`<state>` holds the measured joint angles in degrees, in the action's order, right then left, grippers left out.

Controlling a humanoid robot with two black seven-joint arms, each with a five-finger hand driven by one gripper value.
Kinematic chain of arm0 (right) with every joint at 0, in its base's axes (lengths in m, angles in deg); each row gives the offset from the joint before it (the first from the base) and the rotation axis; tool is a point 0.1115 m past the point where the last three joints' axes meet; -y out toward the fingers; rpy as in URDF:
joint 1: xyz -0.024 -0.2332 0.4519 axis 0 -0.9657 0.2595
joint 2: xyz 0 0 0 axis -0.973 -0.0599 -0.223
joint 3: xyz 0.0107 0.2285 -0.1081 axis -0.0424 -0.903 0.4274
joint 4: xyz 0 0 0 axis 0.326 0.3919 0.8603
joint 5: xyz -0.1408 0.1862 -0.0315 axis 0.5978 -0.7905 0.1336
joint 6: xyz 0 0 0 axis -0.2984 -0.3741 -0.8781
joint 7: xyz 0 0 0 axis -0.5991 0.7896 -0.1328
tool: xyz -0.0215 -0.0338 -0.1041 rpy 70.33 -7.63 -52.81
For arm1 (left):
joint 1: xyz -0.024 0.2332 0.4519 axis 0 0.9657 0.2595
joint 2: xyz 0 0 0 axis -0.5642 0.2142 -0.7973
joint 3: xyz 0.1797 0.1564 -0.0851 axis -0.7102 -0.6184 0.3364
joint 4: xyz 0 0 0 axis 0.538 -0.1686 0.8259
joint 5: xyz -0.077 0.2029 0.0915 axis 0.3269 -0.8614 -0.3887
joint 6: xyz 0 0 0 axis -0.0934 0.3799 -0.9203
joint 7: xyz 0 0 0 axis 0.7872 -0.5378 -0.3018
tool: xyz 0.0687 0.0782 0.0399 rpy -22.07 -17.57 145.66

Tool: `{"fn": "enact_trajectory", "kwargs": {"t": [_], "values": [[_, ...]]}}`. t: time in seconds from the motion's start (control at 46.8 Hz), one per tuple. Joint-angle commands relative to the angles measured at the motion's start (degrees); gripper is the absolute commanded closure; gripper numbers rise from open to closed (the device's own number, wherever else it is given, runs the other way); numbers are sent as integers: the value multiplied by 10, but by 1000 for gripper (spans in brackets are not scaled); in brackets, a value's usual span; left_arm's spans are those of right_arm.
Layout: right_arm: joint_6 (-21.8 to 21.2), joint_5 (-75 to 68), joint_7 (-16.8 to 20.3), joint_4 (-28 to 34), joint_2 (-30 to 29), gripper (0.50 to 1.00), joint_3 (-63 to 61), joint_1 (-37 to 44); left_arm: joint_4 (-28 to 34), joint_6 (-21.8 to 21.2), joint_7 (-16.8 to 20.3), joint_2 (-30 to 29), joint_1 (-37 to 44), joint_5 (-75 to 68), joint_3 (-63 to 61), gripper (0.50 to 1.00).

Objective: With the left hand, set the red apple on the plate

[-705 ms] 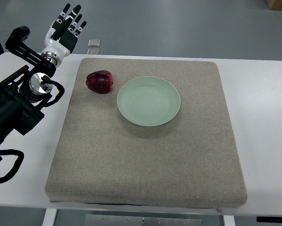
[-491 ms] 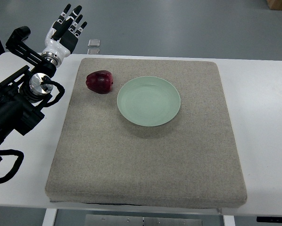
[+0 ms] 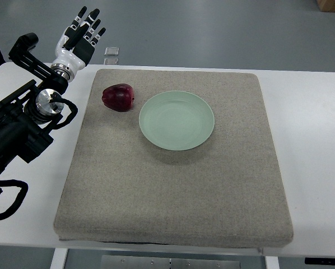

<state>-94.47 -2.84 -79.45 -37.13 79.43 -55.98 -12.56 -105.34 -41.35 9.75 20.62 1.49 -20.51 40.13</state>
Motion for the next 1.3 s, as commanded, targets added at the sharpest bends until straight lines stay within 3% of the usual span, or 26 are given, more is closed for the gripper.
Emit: {"fn": "enact_trajectory", "kwargs": {"t": [0.0, 0.683, 1.025, 1.282], "values": [[0, 0, 1, 0, 0, 568, 0, 0, 0, 0, -1, -2, -1, -17, -10, 508], [0, 0, 1, 0, 0, 568, 0, 0, -72, 17, -6, -29, -6, -379, -70, 508], [1, 0, 1, -1, 0, 568, 0, 0, -114, 67, -6, -128, -67, -441, -172, 508], [1, 0, 0, 0, 0, 568, 0, 0, -166, 70, -7, -198, -138, -487, -309, 508]]}}
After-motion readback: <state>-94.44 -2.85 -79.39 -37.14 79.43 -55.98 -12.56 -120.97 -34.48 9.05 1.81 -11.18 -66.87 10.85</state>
